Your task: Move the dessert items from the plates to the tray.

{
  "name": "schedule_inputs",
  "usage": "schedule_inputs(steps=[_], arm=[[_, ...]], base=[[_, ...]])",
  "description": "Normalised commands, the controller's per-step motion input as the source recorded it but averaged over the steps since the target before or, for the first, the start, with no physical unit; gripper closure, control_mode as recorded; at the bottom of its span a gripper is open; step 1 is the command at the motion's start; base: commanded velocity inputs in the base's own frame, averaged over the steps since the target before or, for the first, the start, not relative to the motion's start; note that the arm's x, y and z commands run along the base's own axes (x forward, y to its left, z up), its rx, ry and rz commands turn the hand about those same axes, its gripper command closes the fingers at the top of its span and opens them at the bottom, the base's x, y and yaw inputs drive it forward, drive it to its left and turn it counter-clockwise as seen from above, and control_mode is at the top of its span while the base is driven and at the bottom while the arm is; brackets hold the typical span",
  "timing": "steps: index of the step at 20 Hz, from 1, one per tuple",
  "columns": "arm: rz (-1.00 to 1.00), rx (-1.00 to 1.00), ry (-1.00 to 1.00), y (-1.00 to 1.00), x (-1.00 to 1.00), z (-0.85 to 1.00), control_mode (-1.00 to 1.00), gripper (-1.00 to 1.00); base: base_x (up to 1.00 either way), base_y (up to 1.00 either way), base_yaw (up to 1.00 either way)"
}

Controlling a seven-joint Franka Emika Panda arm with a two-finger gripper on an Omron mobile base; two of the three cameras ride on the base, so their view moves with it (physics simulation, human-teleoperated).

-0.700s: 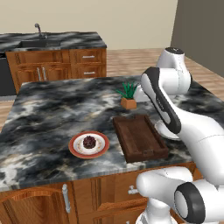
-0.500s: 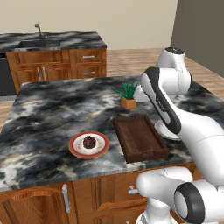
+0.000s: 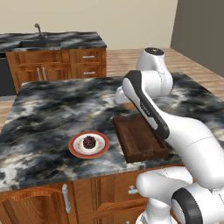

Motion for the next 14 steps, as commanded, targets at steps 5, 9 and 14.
schedule_inputs(steps=[5,9,14], arm=[[0.06,-0.06,0.14,0.81,0.04,0.04,-1.0,-1.0],[0.02,-0.08,0.23,0.51,0.26,0.0,-1.0,-1.0],[0.0,-0.02,0.07,0.07,0.45,-0.04,-1.0,-1.0]], base=[[0.0,0.0,0.0],[0.0,0.0,0.0],[0.0,0.0,0.0]])
